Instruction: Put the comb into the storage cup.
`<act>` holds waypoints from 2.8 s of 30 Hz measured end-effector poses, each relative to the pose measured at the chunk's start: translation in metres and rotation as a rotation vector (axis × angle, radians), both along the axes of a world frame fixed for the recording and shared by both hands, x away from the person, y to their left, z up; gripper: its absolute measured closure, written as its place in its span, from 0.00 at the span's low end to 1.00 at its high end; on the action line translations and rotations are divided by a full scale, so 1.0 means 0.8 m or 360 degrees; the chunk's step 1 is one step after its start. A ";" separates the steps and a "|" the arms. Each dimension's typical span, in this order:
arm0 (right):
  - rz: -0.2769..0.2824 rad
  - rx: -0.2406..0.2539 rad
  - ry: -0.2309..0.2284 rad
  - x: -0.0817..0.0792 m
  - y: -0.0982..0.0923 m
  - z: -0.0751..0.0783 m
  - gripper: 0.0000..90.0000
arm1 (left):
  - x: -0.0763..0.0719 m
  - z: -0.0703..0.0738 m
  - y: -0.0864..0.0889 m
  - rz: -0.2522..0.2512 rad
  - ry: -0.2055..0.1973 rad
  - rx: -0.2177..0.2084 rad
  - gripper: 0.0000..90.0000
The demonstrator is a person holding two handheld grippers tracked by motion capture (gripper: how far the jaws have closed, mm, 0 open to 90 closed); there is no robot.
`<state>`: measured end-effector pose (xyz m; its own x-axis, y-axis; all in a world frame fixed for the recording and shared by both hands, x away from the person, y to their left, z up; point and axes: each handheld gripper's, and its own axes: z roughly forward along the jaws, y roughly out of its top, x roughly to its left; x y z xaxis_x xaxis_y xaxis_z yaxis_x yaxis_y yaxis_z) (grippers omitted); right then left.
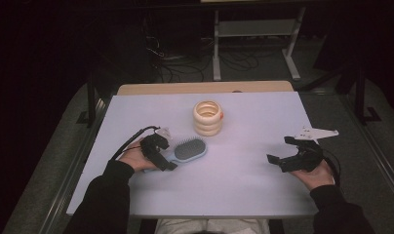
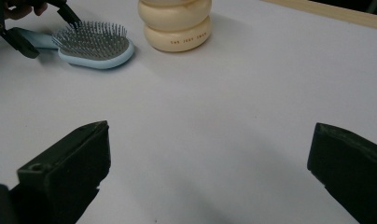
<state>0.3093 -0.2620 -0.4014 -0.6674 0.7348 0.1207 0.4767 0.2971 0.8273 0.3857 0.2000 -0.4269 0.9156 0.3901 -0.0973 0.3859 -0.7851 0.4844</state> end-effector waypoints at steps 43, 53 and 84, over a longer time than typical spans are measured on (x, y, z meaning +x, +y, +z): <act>-0.0023 -0.0003 -0.0011 -0.001 -0.002 0.002 0.00 | -0.009 0.003 0.003 -0.0058 -0.0196 0.0117 0.78; -0.0025 -0.0002 -0.0013 -0.001 -0.003 0.002 0.00 | -0.010 0.013 0.010 -0.0037 -0.0224 0.0064 0.78; 0.0005 0.0012 -0.0009 0.001 0.001 0.004 0.00 | -0.023 0.102 0.018 -0.0096 -0.0442 -0.0095 0.78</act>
